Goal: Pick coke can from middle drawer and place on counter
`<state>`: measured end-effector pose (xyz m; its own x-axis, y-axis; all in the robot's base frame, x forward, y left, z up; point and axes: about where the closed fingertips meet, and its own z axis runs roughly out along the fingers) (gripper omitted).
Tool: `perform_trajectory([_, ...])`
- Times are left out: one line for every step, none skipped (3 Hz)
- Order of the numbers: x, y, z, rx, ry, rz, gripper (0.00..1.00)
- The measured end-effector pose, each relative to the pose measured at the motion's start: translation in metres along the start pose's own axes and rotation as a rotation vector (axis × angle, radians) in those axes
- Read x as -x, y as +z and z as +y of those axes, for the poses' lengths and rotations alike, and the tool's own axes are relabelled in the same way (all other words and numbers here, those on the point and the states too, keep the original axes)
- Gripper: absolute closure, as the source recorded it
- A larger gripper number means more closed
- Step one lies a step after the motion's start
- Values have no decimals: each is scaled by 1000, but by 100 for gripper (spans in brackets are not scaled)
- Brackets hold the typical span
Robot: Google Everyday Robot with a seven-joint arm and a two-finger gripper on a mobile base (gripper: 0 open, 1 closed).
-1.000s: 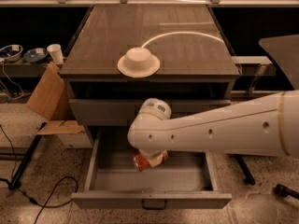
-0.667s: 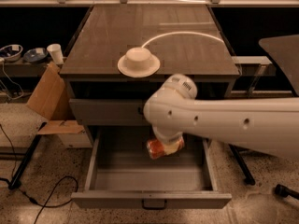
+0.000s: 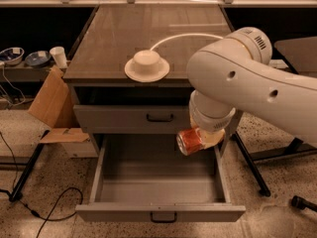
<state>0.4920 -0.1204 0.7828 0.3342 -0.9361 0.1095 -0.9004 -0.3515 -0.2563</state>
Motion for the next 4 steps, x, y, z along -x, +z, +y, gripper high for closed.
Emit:
perform_trajectory([2, -3, 0, -16, 6, -2, 100])
perform_trajectory([-3, -29, -10, -72, 22, 11, 100])
perform_trajectory([-10, -55, -26, -123, 33, 16, 100])
perform_trajectory([-21, -76, -54, -154, 43, 27, 100])
